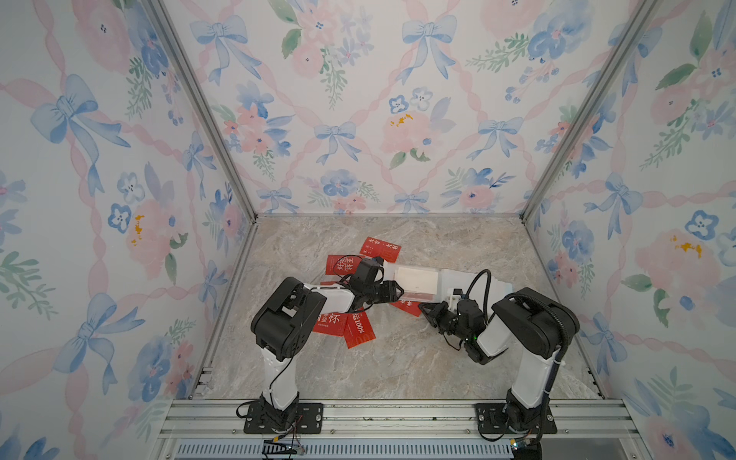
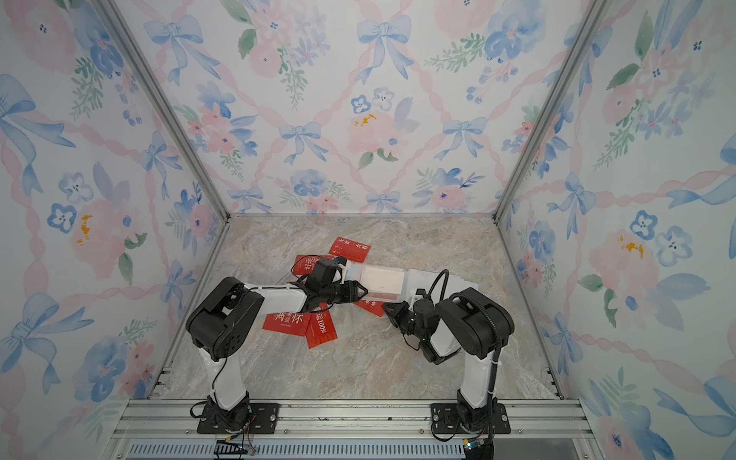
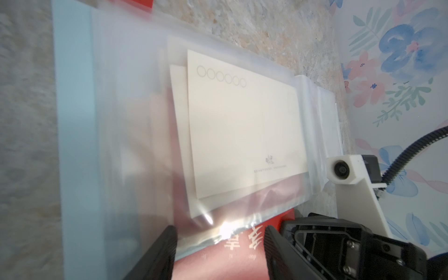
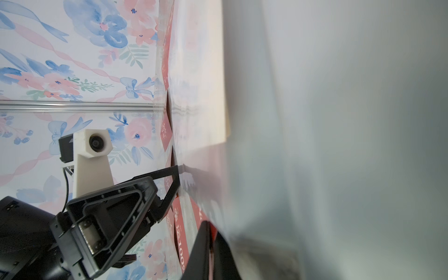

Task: Place the photos into the photo albums
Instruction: Pick up the photo at the center of the board.

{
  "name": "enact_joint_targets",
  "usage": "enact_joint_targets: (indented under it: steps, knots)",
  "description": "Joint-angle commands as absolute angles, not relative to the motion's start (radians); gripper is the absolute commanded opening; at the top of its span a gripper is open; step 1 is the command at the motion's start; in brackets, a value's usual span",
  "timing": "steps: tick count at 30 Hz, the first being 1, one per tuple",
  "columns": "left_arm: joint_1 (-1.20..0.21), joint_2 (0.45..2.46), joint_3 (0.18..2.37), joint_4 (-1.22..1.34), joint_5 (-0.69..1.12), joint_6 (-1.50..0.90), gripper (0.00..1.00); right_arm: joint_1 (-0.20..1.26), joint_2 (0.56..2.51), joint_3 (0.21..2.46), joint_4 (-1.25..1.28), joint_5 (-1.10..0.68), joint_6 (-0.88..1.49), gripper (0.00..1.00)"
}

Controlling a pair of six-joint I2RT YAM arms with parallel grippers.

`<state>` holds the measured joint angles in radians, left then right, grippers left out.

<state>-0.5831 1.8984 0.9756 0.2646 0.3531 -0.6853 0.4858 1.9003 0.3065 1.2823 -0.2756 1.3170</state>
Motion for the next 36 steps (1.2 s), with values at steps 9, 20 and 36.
enact_joint_targets:
  steps: [9,20,36]
  knots:
    - [-0.572,1.789,0.929,0.227,0.365,-0.702,0.61,0.495,1.825,0.28,0.811,-0.301,1.222,0.03]
    - [-0.523,1.665,0.863,0.225,0.368,-0.712,0.61,0.511,1.483,0.546,-0.046,-0.339,0.855,0.04]
    - [-0.474,1.532,0.797,0.228,0.367,-0.705,0.63,0.527,1.384,0.767,-0.358,-0.362,0.644,0.03]
